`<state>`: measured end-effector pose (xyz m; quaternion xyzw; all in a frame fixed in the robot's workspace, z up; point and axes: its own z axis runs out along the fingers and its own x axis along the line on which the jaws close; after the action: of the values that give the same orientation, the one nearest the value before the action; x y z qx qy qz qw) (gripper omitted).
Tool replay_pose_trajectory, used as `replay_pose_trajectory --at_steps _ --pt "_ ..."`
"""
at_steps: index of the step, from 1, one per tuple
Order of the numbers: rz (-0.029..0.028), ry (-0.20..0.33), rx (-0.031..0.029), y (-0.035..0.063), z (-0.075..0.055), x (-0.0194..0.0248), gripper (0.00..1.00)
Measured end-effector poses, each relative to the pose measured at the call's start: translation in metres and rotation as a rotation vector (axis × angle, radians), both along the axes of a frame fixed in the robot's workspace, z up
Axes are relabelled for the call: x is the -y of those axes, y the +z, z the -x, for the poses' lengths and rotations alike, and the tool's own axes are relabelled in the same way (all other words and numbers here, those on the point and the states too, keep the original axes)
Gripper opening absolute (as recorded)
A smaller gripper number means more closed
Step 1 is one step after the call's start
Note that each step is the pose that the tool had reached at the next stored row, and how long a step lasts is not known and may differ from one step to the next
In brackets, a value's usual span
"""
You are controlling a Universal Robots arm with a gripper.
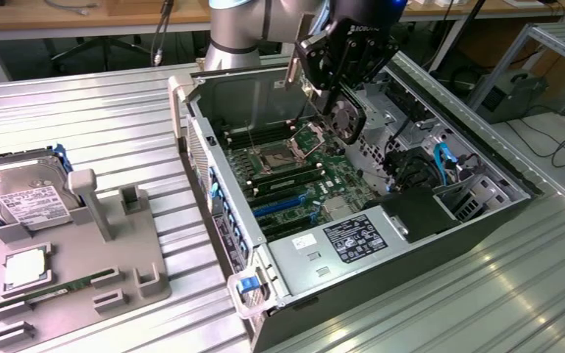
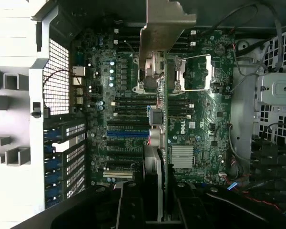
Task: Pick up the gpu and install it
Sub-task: 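Pick up the gpu and move the gpu toward the slot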
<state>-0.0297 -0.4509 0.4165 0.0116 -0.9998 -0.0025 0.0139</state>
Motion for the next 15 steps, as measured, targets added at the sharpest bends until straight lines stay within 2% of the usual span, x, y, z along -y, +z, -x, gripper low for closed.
replay_pose_trajectory --at_steps 15 --pt "0.0002 0.000 -0.0001 -0.0028 -0.031 -0.0001 0.28"
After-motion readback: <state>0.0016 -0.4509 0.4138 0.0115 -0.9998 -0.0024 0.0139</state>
